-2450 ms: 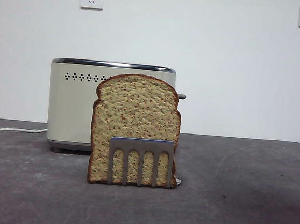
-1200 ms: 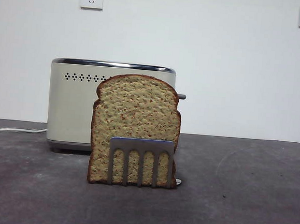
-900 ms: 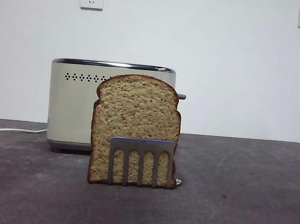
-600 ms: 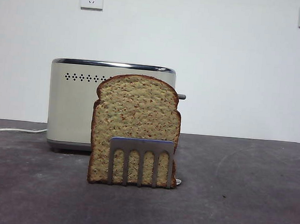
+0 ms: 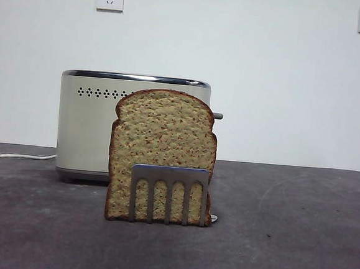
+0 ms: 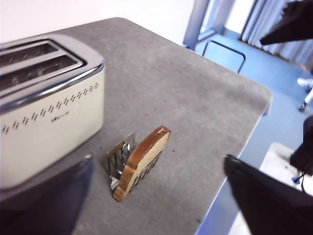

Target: Pick up a slice of bread from the rack,put the bread on the toaster,press the button

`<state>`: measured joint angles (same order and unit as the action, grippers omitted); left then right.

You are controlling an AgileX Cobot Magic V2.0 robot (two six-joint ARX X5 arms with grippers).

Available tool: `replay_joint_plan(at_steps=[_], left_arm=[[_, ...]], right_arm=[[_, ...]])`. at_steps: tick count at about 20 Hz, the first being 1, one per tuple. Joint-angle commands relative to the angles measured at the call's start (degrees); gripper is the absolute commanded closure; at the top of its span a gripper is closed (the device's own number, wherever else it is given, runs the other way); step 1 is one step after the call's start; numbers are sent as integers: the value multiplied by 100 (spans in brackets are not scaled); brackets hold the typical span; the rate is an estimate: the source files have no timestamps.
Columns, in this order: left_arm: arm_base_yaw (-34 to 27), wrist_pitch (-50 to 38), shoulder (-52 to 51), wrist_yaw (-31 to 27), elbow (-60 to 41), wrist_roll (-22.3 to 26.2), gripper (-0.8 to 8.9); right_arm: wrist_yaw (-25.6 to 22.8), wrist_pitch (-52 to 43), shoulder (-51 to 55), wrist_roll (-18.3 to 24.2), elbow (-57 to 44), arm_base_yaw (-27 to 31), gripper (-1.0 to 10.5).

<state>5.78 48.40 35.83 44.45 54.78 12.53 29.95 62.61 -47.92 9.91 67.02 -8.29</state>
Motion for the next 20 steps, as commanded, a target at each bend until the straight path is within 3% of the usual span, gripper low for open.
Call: replay_joint_plan(at_steps=[1, 6, 11, 20], left_arm=[[435, 46, 372, -382, 372, 529, 202], [1764, 378, 1718, -1429, 1322, 1464, 205], [3027, 474, 3056, -3012, 1871, 2260, 216], [3670, -251, 4710, -3333, 1921, 2660, 217]], right_arm=[[0, -13, -24, 48, 11, -20, 958], [-2, -13, -94, 50, 11, -20, 958], [-2, -13, -133, 50, 11, -20, 958], [-2, -13, -160, 50, 11, -20, 958]])
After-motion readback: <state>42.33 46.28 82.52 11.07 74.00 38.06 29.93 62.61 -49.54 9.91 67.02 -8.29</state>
